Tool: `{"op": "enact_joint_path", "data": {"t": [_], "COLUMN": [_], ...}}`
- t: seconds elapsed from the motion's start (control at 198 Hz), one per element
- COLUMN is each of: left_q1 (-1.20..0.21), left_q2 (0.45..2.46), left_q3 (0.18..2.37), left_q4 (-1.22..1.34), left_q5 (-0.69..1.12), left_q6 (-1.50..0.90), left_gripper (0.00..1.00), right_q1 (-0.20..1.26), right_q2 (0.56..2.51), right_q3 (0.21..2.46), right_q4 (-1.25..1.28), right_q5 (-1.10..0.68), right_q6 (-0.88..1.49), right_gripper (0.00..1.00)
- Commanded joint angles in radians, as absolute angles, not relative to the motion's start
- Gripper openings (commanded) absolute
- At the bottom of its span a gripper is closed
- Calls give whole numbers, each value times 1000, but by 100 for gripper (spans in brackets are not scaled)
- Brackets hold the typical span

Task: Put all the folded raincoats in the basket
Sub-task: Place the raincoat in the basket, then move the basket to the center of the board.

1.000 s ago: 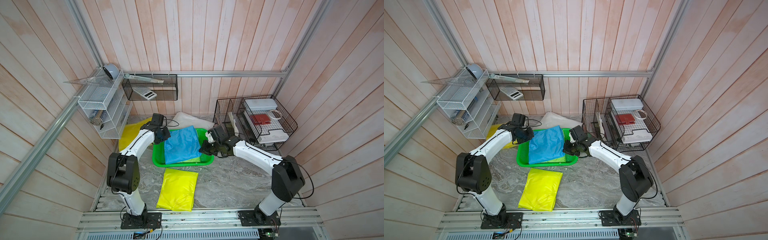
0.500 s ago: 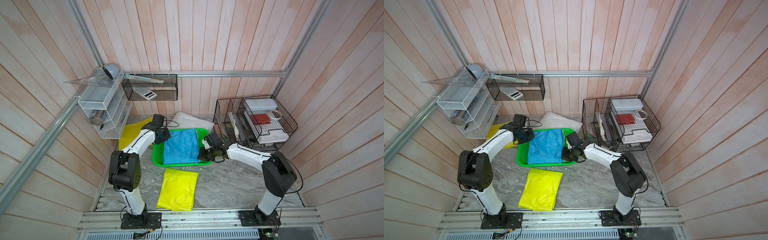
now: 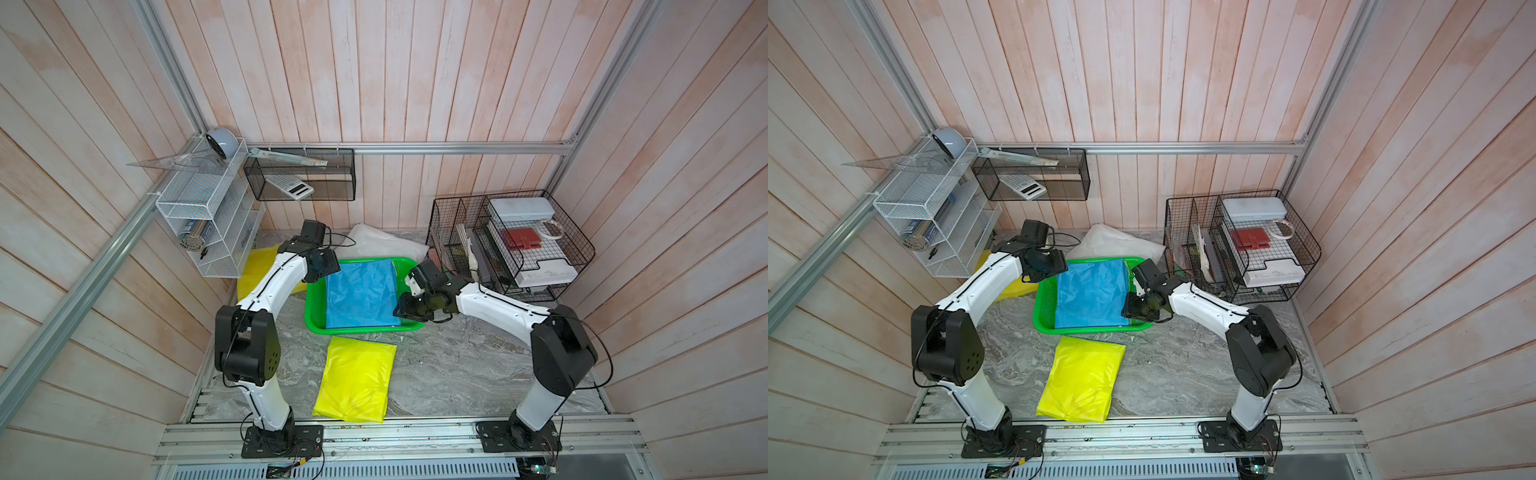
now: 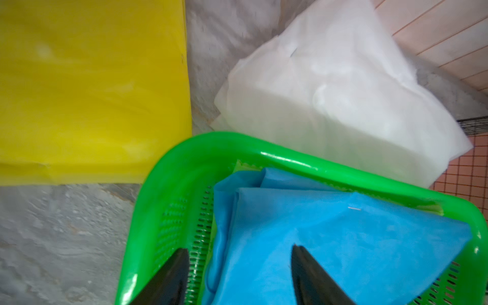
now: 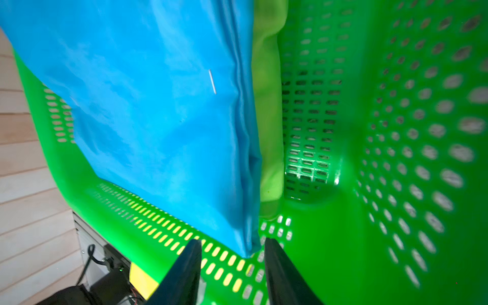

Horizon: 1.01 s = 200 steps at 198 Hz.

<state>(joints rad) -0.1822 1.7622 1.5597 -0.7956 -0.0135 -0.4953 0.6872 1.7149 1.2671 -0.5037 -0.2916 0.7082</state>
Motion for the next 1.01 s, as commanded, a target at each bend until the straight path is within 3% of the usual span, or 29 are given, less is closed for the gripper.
{"op": "enact_joint_path", "data": {"t": [0.0, 0.156, 0.348, 0.611, 0.707, 0.883, 1.004], "left_q1": [-169, -166, -167, -175, -175, -185, -187], "left_q2": [1637, 1467, 1120, 900, 854, 886, 961], "left_q3": [1612, 1545, 1104, 848, 769, 675, 670], "left_q4": [-872, -948, -818, -850, -828, -725, -662], "left_q5": [-106, -29, 311, 367, 370, 405, 412], "left_q6": [-485, -529, -630, -711, -753, -807, -791], "left_gripper": [80, 81, 80, 74, 69, 49, 47], "right_q1": [654, 616, 624, 732, 769, 834, 837], "right_q2": [1639, 1536, 1308, 1067, 1078, 1244, 1357], "right_q3": [1304, 1290, 1095, 757, 689, 719, 759], "right_q4": [-558, -577, -566, -428, -345, -263, -208], "right_q5": [-251, -311, -383, -364, -349, -296, -275], "right_q6": [669, 651, 615, 739, 783, 796, 788], "right_gripper": [51, 53, 53, 55, 53, 50, 50]}}
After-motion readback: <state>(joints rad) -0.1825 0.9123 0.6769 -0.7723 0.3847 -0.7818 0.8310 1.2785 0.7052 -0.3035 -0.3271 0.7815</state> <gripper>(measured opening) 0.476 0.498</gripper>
